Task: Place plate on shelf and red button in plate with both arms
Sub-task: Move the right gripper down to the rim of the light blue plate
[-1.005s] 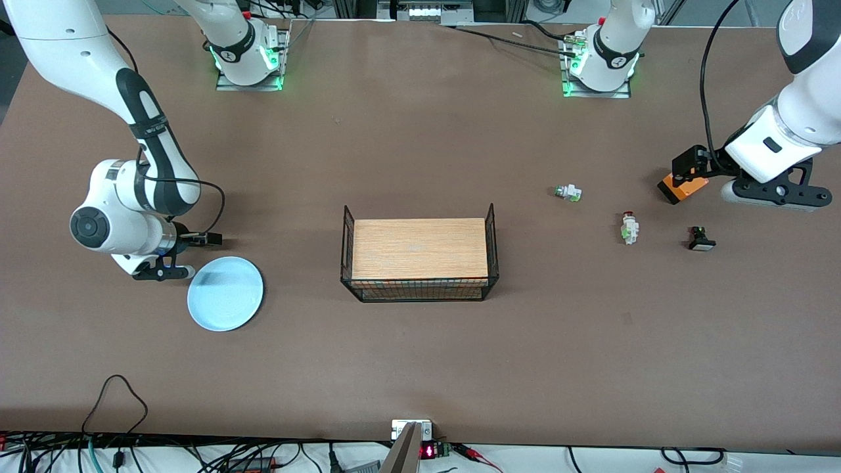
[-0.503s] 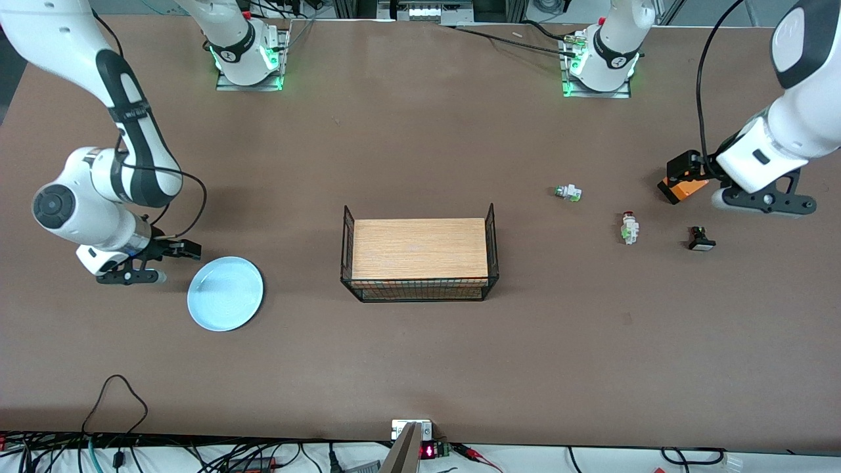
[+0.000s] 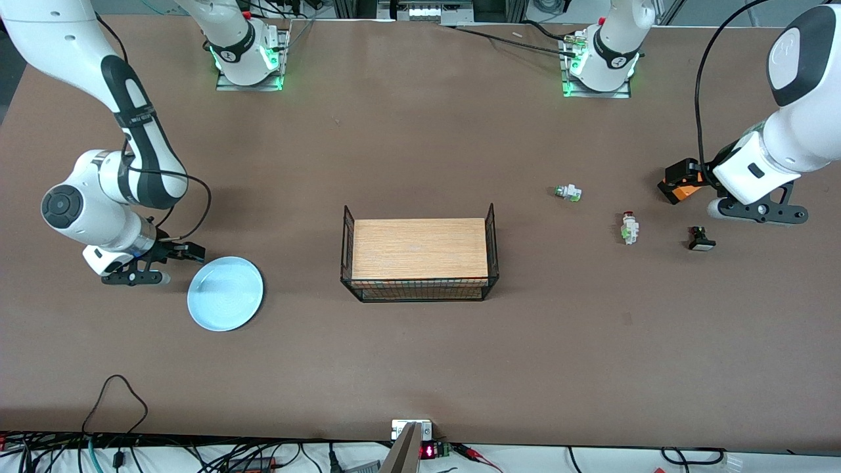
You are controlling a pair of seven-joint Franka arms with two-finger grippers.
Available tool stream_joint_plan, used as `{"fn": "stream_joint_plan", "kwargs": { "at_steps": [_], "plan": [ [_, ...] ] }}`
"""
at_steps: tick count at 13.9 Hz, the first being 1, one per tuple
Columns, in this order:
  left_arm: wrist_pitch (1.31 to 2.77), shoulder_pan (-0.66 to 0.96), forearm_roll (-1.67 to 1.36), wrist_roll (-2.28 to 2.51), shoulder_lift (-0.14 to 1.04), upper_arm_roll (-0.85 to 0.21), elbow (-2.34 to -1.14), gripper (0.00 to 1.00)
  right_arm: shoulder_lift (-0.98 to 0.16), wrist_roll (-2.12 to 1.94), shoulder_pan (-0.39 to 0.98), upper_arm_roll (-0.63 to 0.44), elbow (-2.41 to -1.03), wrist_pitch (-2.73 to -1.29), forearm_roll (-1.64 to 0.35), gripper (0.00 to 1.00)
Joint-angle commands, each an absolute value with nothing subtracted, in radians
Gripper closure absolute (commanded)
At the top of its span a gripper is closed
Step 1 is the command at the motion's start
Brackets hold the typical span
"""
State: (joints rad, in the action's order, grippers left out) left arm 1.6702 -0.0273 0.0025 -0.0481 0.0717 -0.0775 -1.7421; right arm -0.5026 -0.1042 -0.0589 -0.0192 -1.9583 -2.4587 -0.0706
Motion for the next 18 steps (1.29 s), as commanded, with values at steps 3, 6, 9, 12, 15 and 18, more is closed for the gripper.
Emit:
{"fn": "stream_joint_plan", "kwargs": {
  "at_steps": [3,6,9,12,15,18],
  "plan": [
    [1.652,-0.029,0.023,-0.052,0.067,-0.086,-1.726,0.0,-0.541,-0.117,-0.057,-0.015,-1.957,-2.511,-0.143,0.0],
    [1.651,-0.029,0.023,-0.052,0.067,-0.086,-1.726,0.0,-0.554,-0.117,-0.054,-0.015,-1.951,-2.539,-0.146,0.15],
    [1.651,-0.029,0.023,-0.052,0.067,-0.086,-1.726,0.0,-0.561,-0.118,-0.051,-0.015,-1.951,-2.543,-0.144,0.32],
    [1.651,-0.029,0.023,-0.052,0.067,-0.086,-1.726,0.0,-0.566,-0.121,-0.051,-0.015,-1.951,-2.545,-0.135,0.43],
    [1.651,-0.029,0.023,-0.052,0.067,-0.086,-1.726,0.0,-0.568,-0.149,-0.051,-0.015,-1.951,-2.543,-0.129,0.75],
    [1.651,-0.029,0.023,-0.052,0.067,-0.086,-1.726,0.0,-0.568,-0.169,-0.044,-0.015,-1.953,-2.537,-0.129,1.0]
  ]
}}
